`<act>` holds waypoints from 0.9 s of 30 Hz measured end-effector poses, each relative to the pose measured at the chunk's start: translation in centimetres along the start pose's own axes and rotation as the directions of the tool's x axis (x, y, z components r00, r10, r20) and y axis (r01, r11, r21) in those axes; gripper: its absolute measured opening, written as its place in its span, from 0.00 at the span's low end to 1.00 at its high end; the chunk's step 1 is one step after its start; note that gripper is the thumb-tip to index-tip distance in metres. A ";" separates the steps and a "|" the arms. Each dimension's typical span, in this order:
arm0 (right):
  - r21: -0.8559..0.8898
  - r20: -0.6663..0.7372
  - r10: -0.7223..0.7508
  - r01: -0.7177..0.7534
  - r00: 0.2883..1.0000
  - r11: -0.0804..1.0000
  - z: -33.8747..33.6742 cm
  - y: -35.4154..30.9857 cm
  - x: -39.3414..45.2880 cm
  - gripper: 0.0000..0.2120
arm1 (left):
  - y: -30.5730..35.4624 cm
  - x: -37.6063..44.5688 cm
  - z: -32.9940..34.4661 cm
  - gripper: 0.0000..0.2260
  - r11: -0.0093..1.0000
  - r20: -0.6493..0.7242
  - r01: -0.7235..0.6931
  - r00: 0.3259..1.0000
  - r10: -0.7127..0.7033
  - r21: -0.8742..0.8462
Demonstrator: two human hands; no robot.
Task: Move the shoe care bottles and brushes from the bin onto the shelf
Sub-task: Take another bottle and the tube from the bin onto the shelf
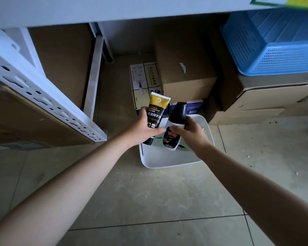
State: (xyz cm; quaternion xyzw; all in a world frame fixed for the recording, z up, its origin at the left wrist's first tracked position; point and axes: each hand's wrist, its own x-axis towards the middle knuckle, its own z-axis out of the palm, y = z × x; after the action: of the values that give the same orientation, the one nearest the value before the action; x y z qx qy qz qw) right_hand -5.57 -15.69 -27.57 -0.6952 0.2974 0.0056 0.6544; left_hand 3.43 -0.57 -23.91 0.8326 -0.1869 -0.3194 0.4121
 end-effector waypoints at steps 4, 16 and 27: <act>0.198 0.010 -0.078 0.074 0.997 0.977 -1.7 -2.6 -1.5 0.14 | 2.0 -0.4 0.3 0.28 0.994 -0.018 -0.108 0.994 0.108 -0.027; 0.355 0.095 -0.465 0.406 0.880 0.842 -8.3 -13.0 -12.0 0.20 | 12.8 -9.2 -2.8 0.23 0.867 0.011 -0.491 0.871 0.492 0.090; 0.354 -0.023 -0.718 0.677 0.696 0.645 -10.4 -29.6 -15.5 0.17 | 27.0 -12.7 -9.5 0.09 0.709 -0.088 -0.670 0.737 0.670 -0.222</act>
State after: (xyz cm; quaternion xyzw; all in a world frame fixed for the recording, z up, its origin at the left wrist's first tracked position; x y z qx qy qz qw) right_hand -9.86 -19.88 6.95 -0.6321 -0.0368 -0.2561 0.7304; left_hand -0.57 -3.84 6.98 0.6526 -0.4359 -0.1680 0.5966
